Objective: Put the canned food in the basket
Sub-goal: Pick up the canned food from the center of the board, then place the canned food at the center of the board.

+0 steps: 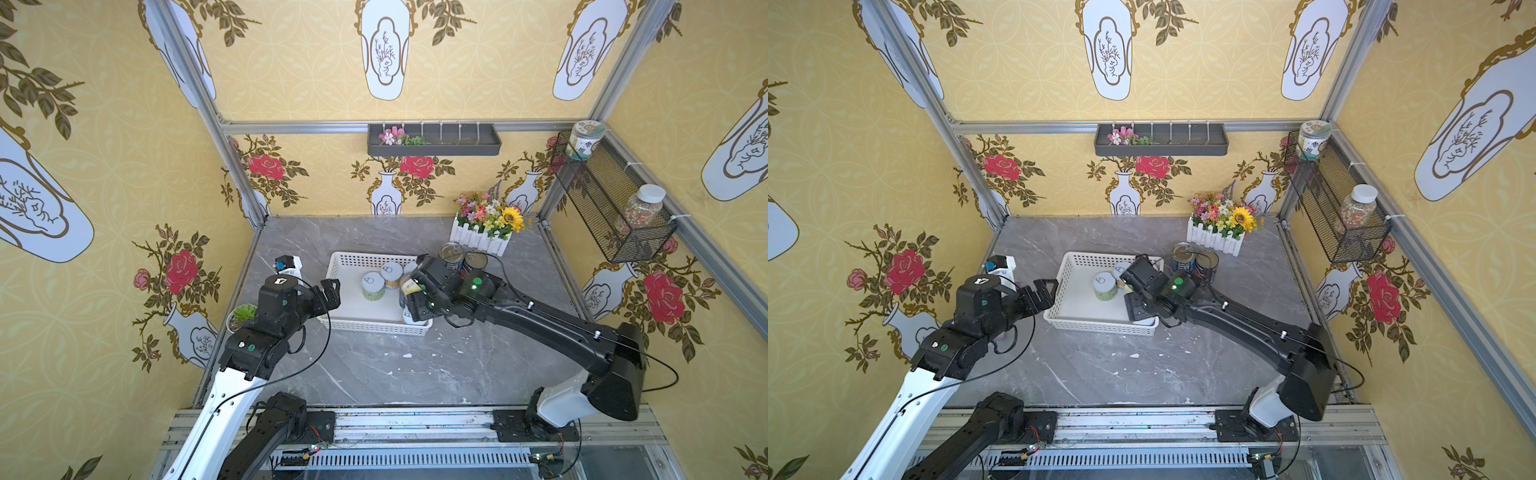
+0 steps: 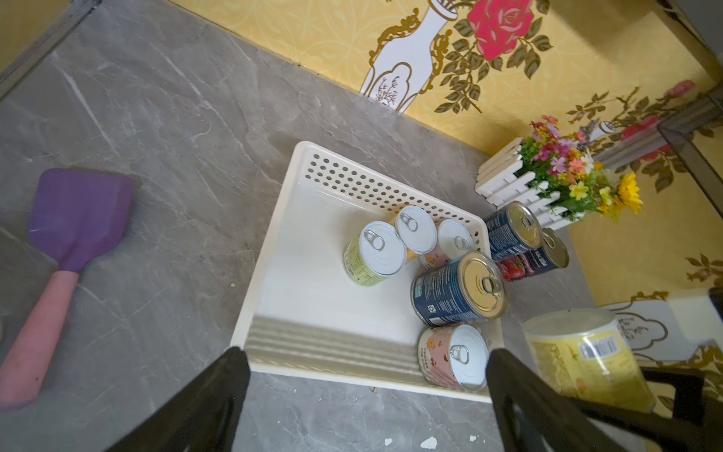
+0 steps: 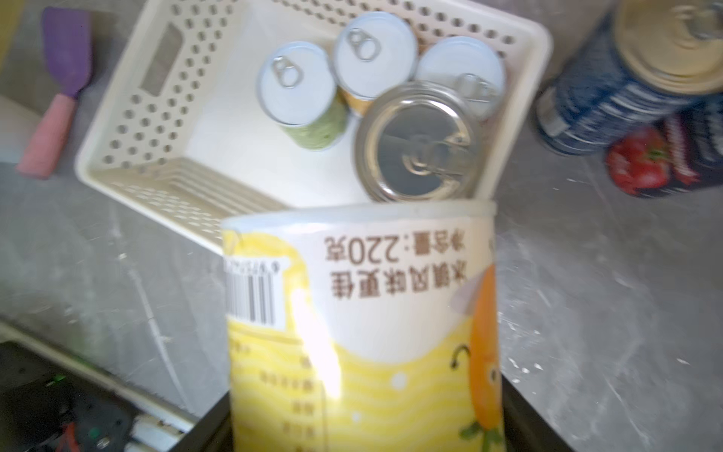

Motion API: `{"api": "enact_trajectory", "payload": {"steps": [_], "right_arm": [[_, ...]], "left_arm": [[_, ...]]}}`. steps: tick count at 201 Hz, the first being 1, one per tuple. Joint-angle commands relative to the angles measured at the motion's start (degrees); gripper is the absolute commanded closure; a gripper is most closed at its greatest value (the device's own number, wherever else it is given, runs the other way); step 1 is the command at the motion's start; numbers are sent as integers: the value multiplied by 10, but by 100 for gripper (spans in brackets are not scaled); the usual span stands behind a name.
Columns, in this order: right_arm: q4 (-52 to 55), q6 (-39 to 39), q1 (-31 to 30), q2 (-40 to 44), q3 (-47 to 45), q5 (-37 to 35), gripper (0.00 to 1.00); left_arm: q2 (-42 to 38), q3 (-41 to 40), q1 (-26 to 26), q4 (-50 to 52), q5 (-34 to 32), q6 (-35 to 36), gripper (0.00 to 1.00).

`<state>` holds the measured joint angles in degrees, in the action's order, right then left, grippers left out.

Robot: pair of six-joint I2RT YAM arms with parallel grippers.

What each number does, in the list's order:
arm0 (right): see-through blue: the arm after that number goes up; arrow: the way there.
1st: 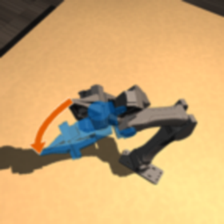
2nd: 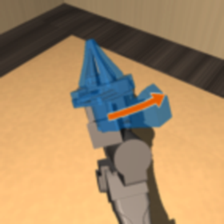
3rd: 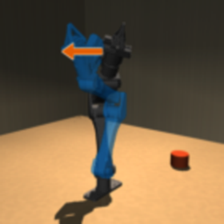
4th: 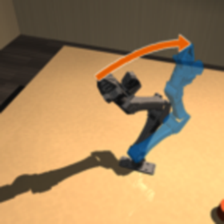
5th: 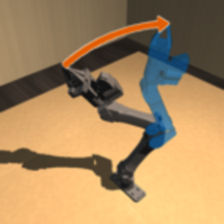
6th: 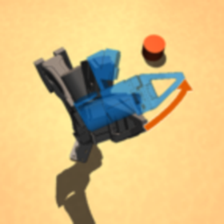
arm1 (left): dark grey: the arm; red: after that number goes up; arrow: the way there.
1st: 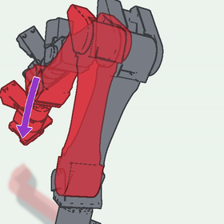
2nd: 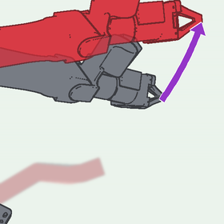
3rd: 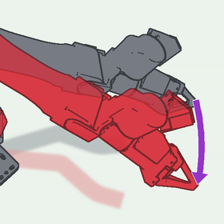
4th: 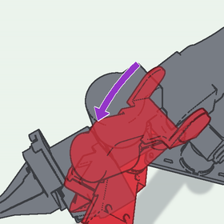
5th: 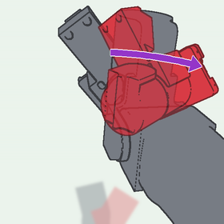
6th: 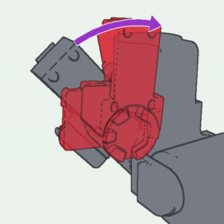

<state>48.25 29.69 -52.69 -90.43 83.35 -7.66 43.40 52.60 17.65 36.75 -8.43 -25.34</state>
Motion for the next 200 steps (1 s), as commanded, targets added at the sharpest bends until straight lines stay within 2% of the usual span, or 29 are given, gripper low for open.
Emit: {"api": "enact_trajectory", "payload": {"steps": [1,31,54,71,96,124,158,173,187,200], "right_arm": [[48,-52,-7,-72,91,108,44],[93,-101,-23,-137,183,208,45],[188,-127,-49,-184,249,185,45],[259,-145,-72,-202,262,153,45],[323,-164,-99,-205,210,126,44],[358,-161,-104,-200,138,105,45],[402,-134,-99,-188,117,70,44],[401,-117,-75,-153,83,52,42],[385,-114,-20,-94,33,54,41],[372,-118,40,-44,18,59,46]], "left_arm": [[0,34,-2,29,12,-61,0],[-42,35,-2,11,58,-117,0],[-52,21,-2,7,82,-134,0],[-41,13,-3,18,80,-132,0],[-36,0,-3,18,76,-121,0],[-40,-3,-3,15,69,-111,0],[-46,-19,-3,8,79,-107,0],[-48,-27,-2,7,83,-100,0],[-50,-33,-2,7,74,-90,0],[-53,-38,-3,7,58,-84,0]]}}
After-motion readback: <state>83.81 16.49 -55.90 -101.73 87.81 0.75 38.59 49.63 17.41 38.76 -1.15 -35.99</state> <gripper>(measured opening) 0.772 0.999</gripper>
